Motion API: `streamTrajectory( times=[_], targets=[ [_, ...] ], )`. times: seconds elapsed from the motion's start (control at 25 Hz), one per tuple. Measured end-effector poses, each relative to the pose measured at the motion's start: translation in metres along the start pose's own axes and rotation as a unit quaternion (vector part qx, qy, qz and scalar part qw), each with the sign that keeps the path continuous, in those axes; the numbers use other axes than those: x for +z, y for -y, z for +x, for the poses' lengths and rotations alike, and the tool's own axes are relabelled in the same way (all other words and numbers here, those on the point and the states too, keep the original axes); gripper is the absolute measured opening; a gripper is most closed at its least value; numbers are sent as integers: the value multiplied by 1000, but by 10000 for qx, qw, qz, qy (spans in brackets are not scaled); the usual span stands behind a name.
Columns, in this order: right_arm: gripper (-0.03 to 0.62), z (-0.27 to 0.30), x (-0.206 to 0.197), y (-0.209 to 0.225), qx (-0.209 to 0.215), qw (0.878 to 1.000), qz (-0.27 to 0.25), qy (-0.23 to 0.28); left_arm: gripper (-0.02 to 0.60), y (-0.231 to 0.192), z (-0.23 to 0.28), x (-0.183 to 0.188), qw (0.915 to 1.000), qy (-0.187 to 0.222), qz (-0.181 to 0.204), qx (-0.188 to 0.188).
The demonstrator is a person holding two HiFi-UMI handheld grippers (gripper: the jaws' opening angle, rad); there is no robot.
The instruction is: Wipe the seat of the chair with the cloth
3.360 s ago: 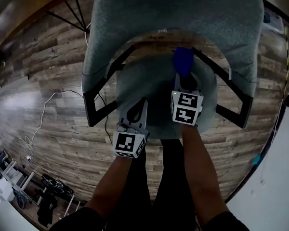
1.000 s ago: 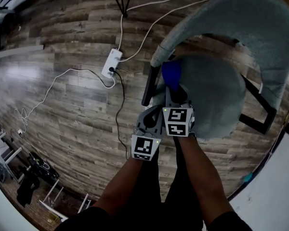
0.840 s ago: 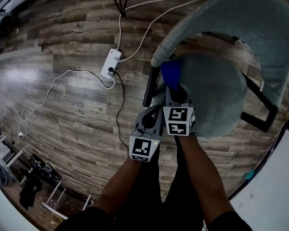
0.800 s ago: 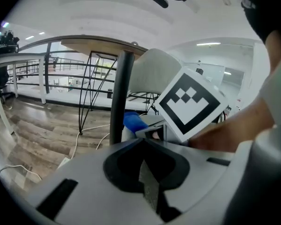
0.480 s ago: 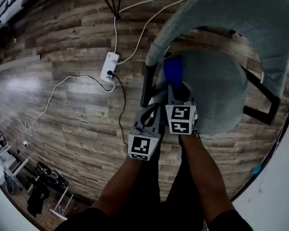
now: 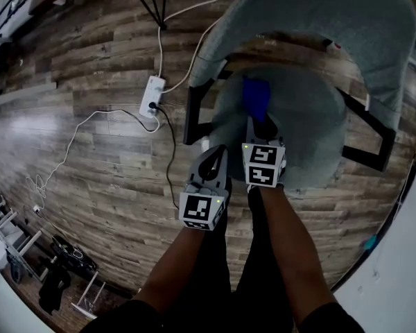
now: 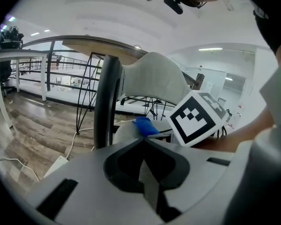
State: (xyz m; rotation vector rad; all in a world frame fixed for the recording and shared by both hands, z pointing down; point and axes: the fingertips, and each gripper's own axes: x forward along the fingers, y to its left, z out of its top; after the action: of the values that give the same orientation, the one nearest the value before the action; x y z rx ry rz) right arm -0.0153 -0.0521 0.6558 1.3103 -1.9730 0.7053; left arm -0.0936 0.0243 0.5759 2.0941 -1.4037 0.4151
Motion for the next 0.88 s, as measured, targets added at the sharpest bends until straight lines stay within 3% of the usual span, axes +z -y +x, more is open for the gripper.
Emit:
streamTrajectory(
  times=[0.2, 0.88],
  targets=[
    [121, -8, -11, 31, -171, 9997, 155, -25, 2, 13, 1, -2, 9998, -2, -205, 63],
    [121, -50, -47, 138, -792, 9934, 827, -78, 2, 59, 13, -26, 9994, -337, 23, -36]
  ],
)
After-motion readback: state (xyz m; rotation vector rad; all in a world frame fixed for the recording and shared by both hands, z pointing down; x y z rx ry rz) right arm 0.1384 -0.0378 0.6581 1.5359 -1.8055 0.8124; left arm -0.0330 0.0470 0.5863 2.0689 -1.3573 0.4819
